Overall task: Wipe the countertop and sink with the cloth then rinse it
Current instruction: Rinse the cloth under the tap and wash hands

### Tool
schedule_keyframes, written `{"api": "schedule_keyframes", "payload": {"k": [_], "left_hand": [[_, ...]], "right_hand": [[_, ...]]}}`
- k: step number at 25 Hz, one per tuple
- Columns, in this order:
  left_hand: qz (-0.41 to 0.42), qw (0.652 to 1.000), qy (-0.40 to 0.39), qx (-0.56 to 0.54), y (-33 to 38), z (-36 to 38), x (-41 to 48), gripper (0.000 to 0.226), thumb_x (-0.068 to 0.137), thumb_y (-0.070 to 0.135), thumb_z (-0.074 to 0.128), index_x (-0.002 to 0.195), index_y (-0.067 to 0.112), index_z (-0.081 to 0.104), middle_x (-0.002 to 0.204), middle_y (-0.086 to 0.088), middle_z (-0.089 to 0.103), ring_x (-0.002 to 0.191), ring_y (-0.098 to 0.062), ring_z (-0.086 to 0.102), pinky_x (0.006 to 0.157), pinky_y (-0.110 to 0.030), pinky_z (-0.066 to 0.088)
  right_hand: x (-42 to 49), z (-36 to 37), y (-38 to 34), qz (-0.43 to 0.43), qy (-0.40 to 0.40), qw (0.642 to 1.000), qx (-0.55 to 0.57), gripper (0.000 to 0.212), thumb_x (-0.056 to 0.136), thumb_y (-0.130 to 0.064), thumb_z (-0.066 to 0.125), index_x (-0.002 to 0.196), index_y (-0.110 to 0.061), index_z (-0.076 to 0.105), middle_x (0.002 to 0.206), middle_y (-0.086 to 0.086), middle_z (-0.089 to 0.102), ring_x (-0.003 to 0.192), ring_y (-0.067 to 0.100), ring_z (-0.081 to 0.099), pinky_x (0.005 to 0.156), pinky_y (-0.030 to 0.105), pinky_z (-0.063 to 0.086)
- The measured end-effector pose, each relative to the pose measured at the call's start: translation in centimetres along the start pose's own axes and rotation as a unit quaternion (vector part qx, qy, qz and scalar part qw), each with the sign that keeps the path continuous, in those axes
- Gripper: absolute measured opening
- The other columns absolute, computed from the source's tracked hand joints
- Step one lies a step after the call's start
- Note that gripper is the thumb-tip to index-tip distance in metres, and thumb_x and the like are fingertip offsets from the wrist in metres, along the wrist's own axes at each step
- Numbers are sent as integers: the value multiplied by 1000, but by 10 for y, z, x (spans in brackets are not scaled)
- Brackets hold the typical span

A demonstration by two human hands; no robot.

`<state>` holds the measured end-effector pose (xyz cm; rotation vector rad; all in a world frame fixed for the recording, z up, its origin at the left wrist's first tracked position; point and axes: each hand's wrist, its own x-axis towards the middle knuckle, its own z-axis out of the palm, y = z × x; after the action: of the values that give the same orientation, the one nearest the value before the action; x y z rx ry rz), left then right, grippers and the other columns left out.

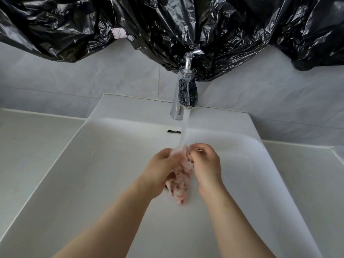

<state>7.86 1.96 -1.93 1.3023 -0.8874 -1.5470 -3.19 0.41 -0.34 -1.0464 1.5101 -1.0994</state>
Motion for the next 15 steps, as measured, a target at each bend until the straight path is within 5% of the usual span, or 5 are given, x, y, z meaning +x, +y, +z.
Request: {"api": "schedule_keyframes", "payload": {"k": [3,5,10,12,15], "left_hand": [[16,978,18,-209,3,-4,2,14,93,9,49,107,12,51,93,-20,61,82,-33,60,58,-33,48],[67,979,55,-185,5,-6,3,27,91,-5,45,111,12,51,90,-16,63,72,-25,64,55,-28,52],[24,1000,7,-10,12,-3,-4,18,87,10,52,100,10,66,85,-6,65,77,-19,61,71,-28,48],[-16,998,-23,-58,9,-6,-3,18,92,21,54,107,15,63,87,-6,67,78,-25,62,77,-36,51],[-17,993,27,-117,6,-11,2,18,91,0,50,101,13,57,76,-9,65,63,-22,60,60,-30,51]], "right_hand": [[-9,2,1,23,-97,988,-119,17,91,-43,54,106,-34,53,95,-8,63,73,0,60,58,17,45],[-13,5,1,56,-148,980,-117,26,87,-51,56,108,-38,47,95,-7,66,81,6,63,64,24,48],[-5,13,12,38,-12,999,-5,11,86,-23,62,96,-24,57,84,3,68,76,19,66,65,31,52],[-2,12,13,48,-62,993,91,14,80,-14,61,94,-14,64,77,14,63,68,27,59,58,33,46],[-3,8,8,42,-116,989,82,23,75,-22,59,86,-3,67,76,12,61,73,20,59,64,25,44]]}}
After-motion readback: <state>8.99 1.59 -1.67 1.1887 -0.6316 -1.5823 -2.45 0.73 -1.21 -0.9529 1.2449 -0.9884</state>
